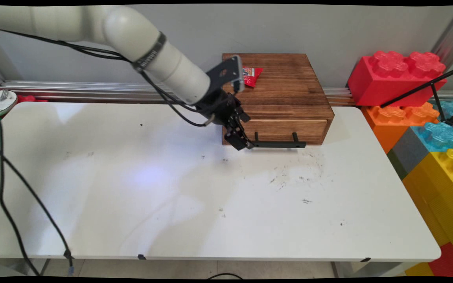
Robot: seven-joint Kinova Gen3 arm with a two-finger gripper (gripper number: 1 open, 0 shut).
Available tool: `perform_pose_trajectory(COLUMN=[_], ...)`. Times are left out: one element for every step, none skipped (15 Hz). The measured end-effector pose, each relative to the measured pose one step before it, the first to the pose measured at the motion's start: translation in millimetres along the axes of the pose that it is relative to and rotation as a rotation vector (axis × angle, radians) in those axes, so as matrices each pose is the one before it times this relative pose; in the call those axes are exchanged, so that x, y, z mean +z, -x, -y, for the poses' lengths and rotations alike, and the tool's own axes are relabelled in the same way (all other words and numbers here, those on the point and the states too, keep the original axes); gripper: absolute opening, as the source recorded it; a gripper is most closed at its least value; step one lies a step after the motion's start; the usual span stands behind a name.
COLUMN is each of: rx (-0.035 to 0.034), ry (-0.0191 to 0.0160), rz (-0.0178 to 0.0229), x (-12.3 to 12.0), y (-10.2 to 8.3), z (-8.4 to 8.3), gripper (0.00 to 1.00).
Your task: Open the drawer
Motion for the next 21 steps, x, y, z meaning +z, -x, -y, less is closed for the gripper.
perform_pose_trajectory(rx=[0.00316, 0.00328, 0.00271, 0.00264, 0.00341, 0.00393, 0.00517, 0.00557, 0.00320, 0.00469, 0.00533, 0.00352, 0.00333, 0.00457, 0.00283, 0.00283, 0.00281, 0.00121, 0.00108, 0.00063, 0.00116], ry=[0.00377, 0.00365, 0.00374, 0.00353, 0.00490, 0.00460, 0.00439, 0.00250, 0.00146, 0.00186, 0.00163, 0.00077, -0.00002, 0.00001, 0.00000, 0.00057, 0.00184, 0.00136, 0.00172, 0.00228, 0.00131], rz=[0.01563, 0.01114, 0.01203, 0.00832, 0.00863, 0.00638, 0.00568, 0.00352, 0.00213, 0.00267, 0.00319, 0.00203, 0.00110, 0.00215, 0.00171, 0.00162, 0.00183, 0.00162, 0.00126, 0.00118, 0.00068], x=[8.81, 7.24, 8.04, 6.58, 7.39, 7.14, 6.92, 5.74, 3.77, 5.44, 6.83, 4.12, 3.22, 4.63, 3.71, 4.35, 4.94, 3.98, 4.53, 3.74, 4.15], y=[-3.61, -3.12, -3.37, -3.03, -3.37, -3.14, -2.99, -2.54, -1.48, -2.17, -2.25, -1.25, -1.11, -1.24, -0.71, -0.98, -1.20, -0.50, -0.56, -0.42, -0.35], z=[0.95, 0.79, 0.90, 0.73, 0.97, 0.86, 0.84, 0.91, 0.64, 1.01, 1.40, 0.86, 0.75, 1.04, 0.78, 0.87, 0.71, 0.43, 0.44, 0.13, 0.16], gripper=[1.00, 1.00, 1.00, 1.00, 1.00, 1.00, 1.00, 1.00, 1.00, 1.00, 1.00, 1.00, 1.00, 1.00, 1.00, 1.00, 1.00, 1.00, 1.00, 1.00, 1.00])
